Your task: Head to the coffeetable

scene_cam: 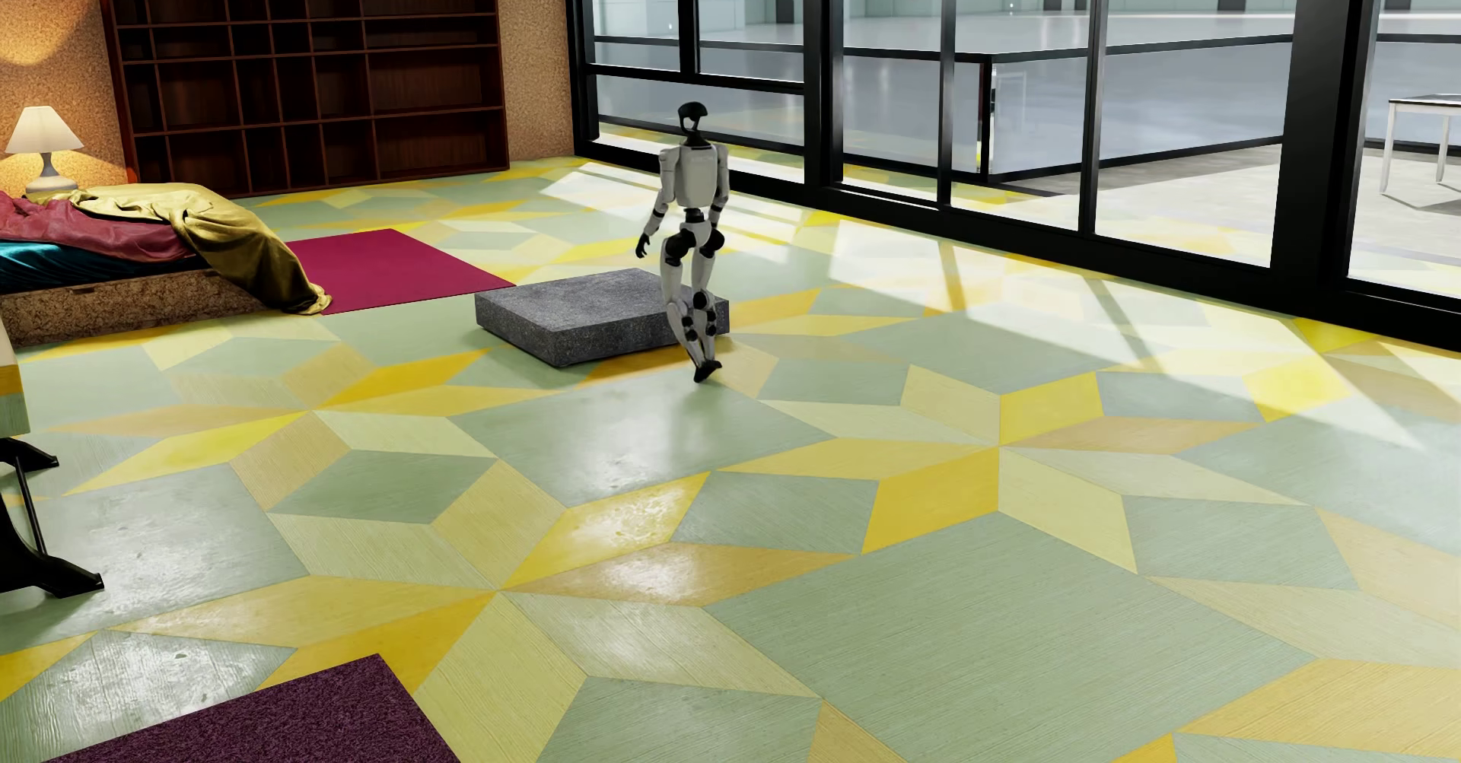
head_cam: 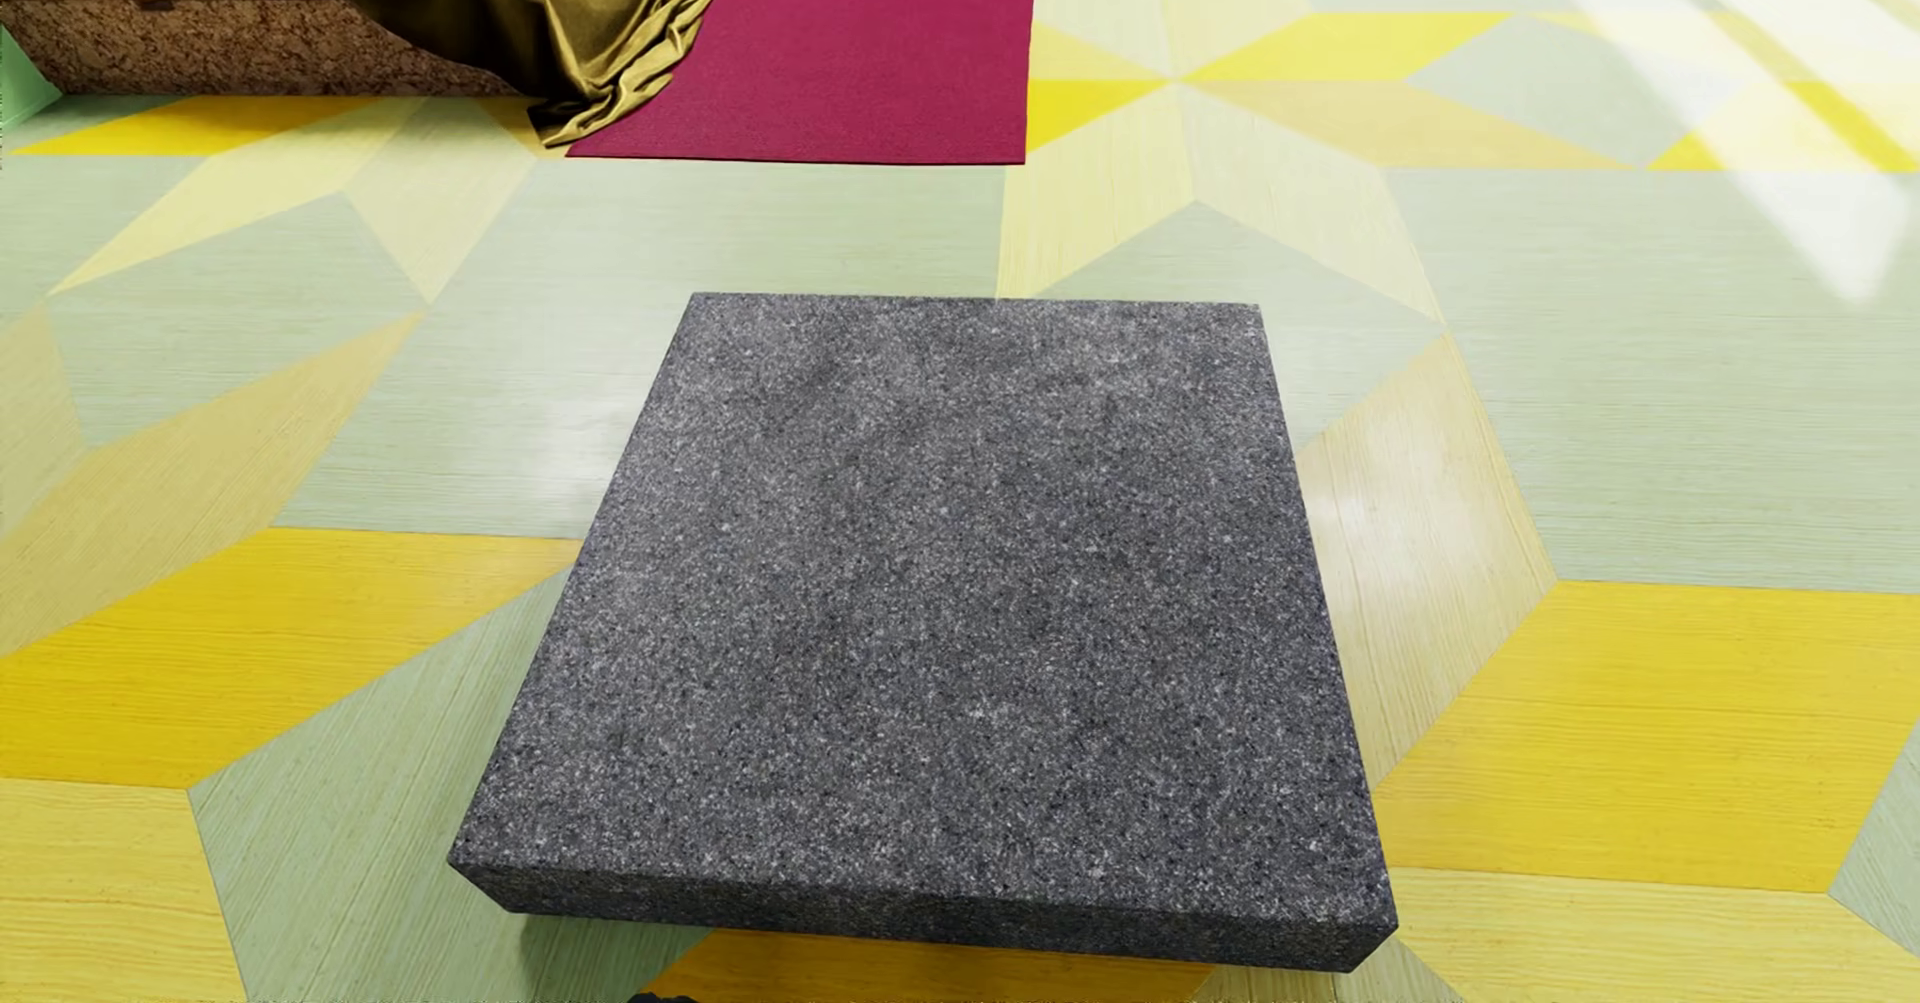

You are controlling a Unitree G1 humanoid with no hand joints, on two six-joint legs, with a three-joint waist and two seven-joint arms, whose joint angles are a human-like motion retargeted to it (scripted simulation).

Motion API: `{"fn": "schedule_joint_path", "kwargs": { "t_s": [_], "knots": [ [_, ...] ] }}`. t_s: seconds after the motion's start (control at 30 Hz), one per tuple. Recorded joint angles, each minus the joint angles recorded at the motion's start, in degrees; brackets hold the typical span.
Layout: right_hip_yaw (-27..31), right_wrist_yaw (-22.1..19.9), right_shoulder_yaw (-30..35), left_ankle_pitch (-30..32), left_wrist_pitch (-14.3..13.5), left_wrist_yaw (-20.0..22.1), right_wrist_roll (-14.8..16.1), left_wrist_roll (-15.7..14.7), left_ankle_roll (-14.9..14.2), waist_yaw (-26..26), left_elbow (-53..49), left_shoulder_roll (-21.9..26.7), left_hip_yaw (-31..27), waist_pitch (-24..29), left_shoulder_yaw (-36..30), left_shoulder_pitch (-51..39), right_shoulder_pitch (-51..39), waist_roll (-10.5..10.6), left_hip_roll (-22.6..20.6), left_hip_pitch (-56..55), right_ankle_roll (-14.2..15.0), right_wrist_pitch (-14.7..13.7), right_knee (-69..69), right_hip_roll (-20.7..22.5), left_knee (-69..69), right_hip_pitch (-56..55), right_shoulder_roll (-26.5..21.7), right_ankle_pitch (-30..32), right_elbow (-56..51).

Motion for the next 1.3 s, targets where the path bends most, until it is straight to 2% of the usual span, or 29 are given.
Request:
{"fn": "schedule_joint_path", "kwargs": {
  "t_s": [0.13,0.2,0.23,0.37,0.4,0.47,0.6,0.77,0.83,0.9,0.97,1.07,1.2,1.3],
  "knots": [
    [-1.12,-0.35,-1.04,-1.03,-0.29,0.24,0.18,-0.01,-1.73,0.17,-0.95,0.24,1.33,0.26,1.00,0.32,-0.46,0.65,1.59,-3.28,0.44,-0.73,0.42,0.29,5.29,-0.56,0.09,-0.42,-0.45],
    [-1.32,-0.43,-0.94,-4.88,-0.53,0.51,-0.17,-0.19,-1.81,0.44,-2.17,0.15,2.24,0.47,1.35,0.88,-1.31,0.98,2.50,-4.45,0.72,-1.56,0.77,0.44,7.05,-0.94,0.09,-0.63,-0.57],
    [-1.26,-0.49,-0.90,-7.37,-0.72,0.49,-0.27,-0.24,-1.11,0.56,-2.61,0.05,2.92,0.53,1.37,1.12,-1.79,1.11,3.09,-4.68,0.85,-1.84,0.67,0.39,6.81,-0.92,0.08,-0.58,-0.83],
    [-0.50,-0.74,-0.62,-14.79,-0.23,0.41,-0.45,-0.09,5.36,1.08,-2.78,-0.82,9.24,0.51,0.89,1.27,-4.12,1.42,7.10,-4.01,1.32,-2.50,-0.79,0.11,-4.16,-0.57,0.25,0.14,-1.59],
    [-0.18,-0.72,-0.51,-15.57,-0.12,0.48,-0.42,-0.07,6.17,1.26,-2.72,-0.90,9.27,0.54,1.00,1.23,-4.60,1.40,7.00,-4.24,1.45,-2.57,-1.19,0.01,-7.24,-0.49,0.30,0.35,-1.74],
    [0.25,-0.73,-0.34,-16.91,0.00,0.62,-0.26,0.04,5.84,1.56,-2.58,-0.85,6.85,0.76,1.24,0.94,-5.34,1.26,6.05,-5.70,1.76,-2.72,-1.43,-0.15,-10.68,-0.62,0.47,0.55,-2.04],
    [1.24,-0.72,0.45,-15.42,0.07,0.76,-0.10,0.27,4.26,1.93,-3.44,-0.53,-2.40,1.35,1.78,1.07,-5.96,1.08,2.48,-9.01,2.65,-2.90,-1.49,-0.26,-11.32,-0.92,0.92,0.86,-2.21],
    [2.67,-1.85,-0.25,-13.86,0.22,0.36,0.89,0.66,9.23,1.74,-1.69,-1.24,0.85,1.12,1.22,0.53,-3.97,0.41,0.90,-3.74,4.15,-2.05,-2.78,-2.23,-20.94,0.09,0.78,1.55,-1.66],
    [2.22,-4.88,-0.82,-12.92,0.01,0.04,0.60,1.06,9.70,1.75,-0.68,-1.32,0.24,1.02,0.87,-0.42,-1.96,-0.25,-0.57,-2.61,4.89,-0.41,-2.73,-3.72,-23.23,0.28,0.89,1.45,-1.71],
    [2.01,-8.98,-0.09,-12.43,-0.52,0.86,-0.41,1.00,10.35,1.97,-0.36,-1.79,-0.11,0.95,1.41,-1.16,-0.99,-0.83,-1.87,-1.92,5.68,3.41,-2.72,-5.04,-24.70,0.29,1.82,1.44,-1.37],
    [2.35,-10.00,1.28,-12.05,-0.94,1.84,-0.79,0.41,10.98,2.33,-0.69,-2.22,0.12,0.79,2.44,-1.03,-1.11,-1.36,-2.82,-1.82,6.43,5.07,-2.38,-5.95,-25.31,-0.16,2.23,1.51,0.13],
    [3.41,-9.07,2.39,-11.99,-0.98,2.21,0.08,0.01,11.71,2.74,-0.13,-2.52,1.37,0.55,3.42,-0.64,-2.55,-2.14,-3.53,-2.62,7.28,4.48,-0.46,-6.45,-24.81,-1.91,2.31,1.71,0.42],
    [4.31,-8.94,2.73,-12.07,0.47,1.11,2.14,1.03,12.37,2.75,2.03,-2.24,3.39,0.55,2.27,-0.96,-4.07,-3.16,-3.69,-3.66,7.91,1.20,2.63,-6.39,-24.10,-4.55,1.64,2.46,-4.48],
    [4.15,-9.27,3.92,-12.17,0.82,0.88,3.26,1.34,12.83,2.80,2.88,-1.52,4.60,0.63,2.08,-1.33,-4.76,-3.96,-3.64,-4.53,8.14,0.05,4.63,-6.47,-23.36,-6.34,1.42,3.11,-7.93]
  ]
}}
